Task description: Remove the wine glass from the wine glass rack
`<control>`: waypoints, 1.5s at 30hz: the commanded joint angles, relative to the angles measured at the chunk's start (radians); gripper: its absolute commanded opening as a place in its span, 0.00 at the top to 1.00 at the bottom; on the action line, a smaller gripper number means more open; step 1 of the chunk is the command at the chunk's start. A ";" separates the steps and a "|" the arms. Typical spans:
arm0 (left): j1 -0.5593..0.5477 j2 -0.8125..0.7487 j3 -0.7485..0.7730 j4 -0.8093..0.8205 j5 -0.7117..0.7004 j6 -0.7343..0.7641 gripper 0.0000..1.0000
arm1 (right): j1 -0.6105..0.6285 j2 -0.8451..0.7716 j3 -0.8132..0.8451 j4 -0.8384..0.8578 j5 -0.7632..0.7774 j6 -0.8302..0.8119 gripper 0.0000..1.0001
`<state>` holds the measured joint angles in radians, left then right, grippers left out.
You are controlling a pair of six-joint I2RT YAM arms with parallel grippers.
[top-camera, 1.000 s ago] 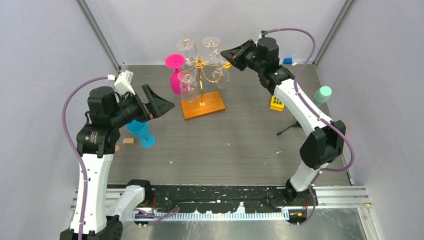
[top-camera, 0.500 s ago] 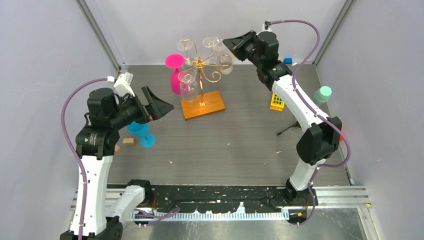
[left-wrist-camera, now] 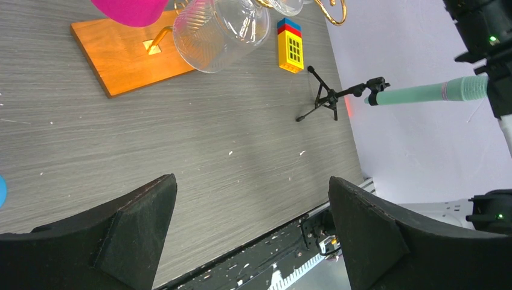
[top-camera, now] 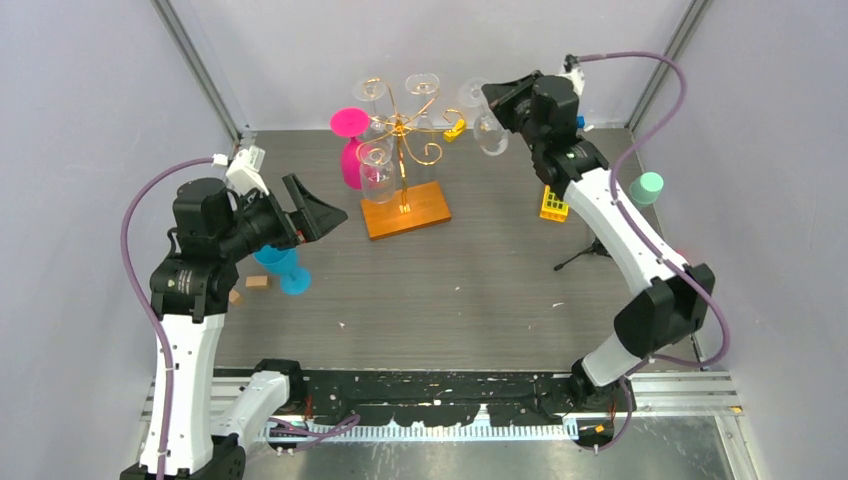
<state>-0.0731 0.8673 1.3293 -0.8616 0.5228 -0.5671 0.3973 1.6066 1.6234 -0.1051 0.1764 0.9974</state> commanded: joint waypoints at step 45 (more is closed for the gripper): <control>-0.619 -0.107 -0.533 0.886 0.156 0.134 0.07 | 0.597 -0.734 -0.665 0.057 -0.101 0.642 1.00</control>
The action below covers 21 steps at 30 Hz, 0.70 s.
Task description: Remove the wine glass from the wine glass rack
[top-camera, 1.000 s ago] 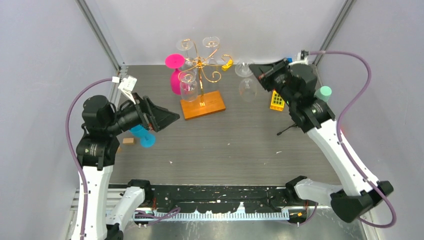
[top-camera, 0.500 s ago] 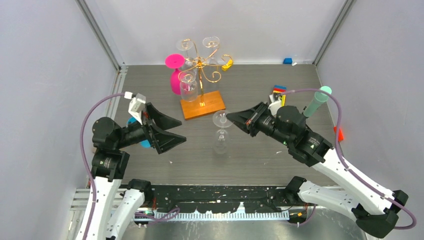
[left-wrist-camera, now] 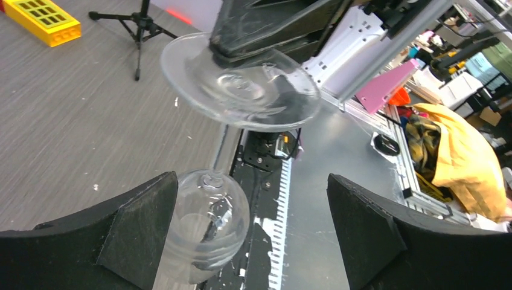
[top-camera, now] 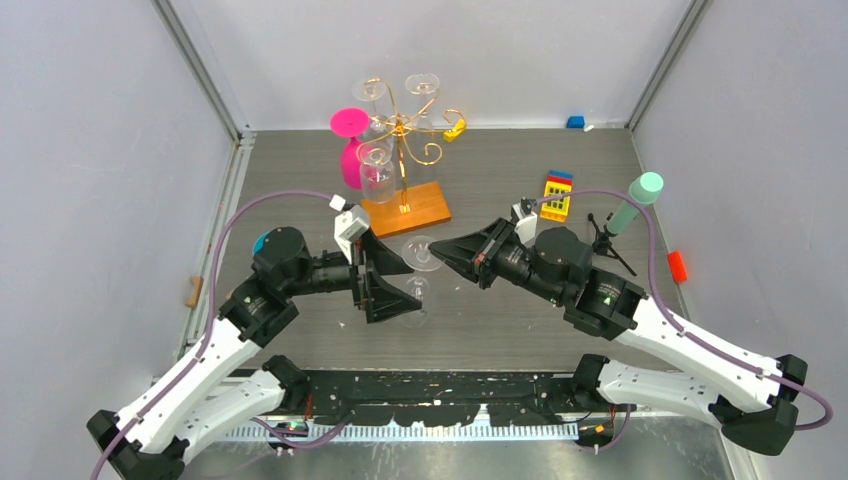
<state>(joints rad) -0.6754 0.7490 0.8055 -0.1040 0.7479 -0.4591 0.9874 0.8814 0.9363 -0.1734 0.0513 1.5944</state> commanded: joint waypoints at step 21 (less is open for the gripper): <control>-0.032 0.054 0.007 0.203 -0.029 0.001 0.98 | 0.007 0.064 0.039 0.222 -0.112 0.098 1.00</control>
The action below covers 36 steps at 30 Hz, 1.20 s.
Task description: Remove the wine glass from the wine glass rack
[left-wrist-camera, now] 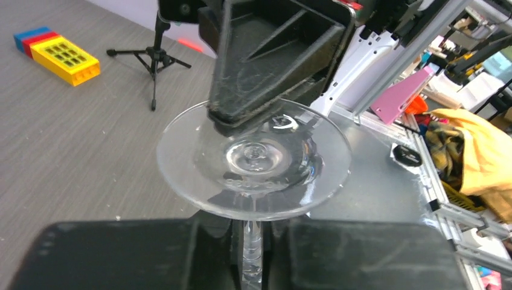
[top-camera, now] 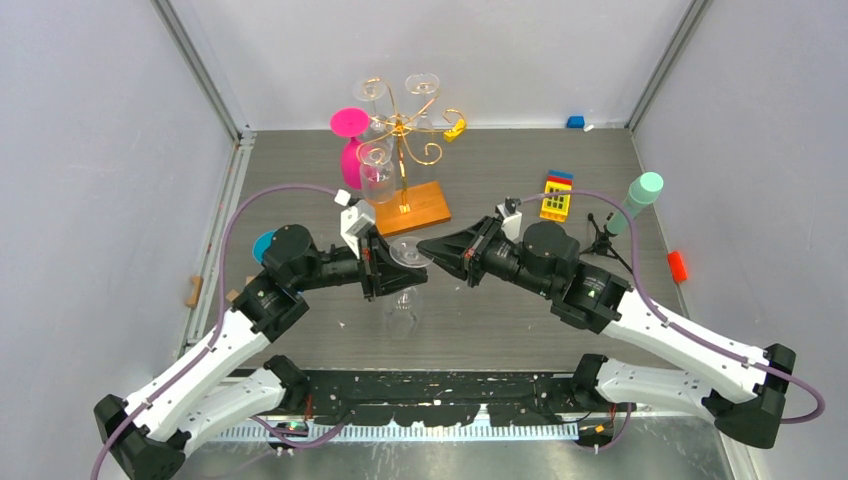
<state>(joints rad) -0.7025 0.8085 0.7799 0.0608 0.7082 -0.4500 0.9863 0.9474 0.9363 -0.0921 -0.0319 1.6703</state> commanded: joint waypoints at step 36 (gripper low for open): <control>-0.005 -0.410 0.159 -0.257 -1.221 -0.571 1.00 | 0.201 0.185 0.078 0.564 0.042 -0.453 0.19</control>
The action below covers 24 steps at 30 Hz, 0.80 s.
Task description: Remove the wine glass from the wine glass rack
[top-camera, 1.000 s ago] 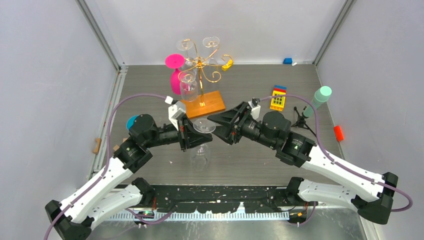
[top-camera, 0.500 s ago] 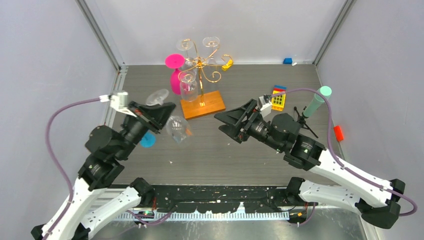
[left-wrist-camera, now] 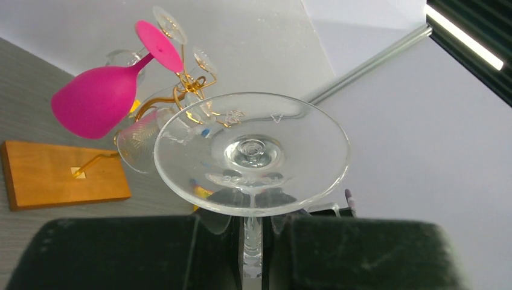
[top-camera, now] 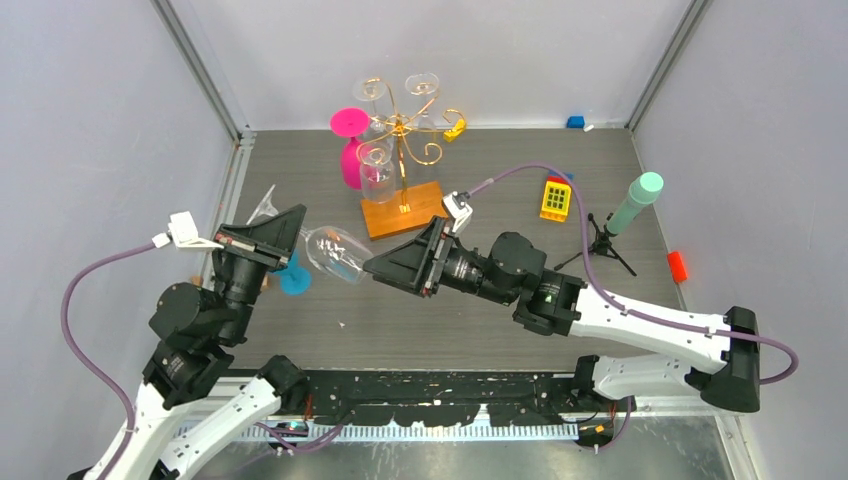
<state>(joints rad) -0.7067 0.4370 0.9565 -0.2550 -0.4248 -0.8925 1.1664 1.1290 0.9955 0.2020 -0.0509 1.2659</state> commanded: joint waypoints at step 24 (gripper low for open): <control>0.000 -0.122 -0.019 0.067 -0.203 -0.169 1.00 | 0.063 0.101 0.074 0.253 0.140 -0.090 0.30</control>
<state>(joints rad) -0.7067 0.3119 0.8989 -0.2634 -0.6018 -1.0332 1.2167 1.2053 1.0077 0.4221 0.0673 1.2198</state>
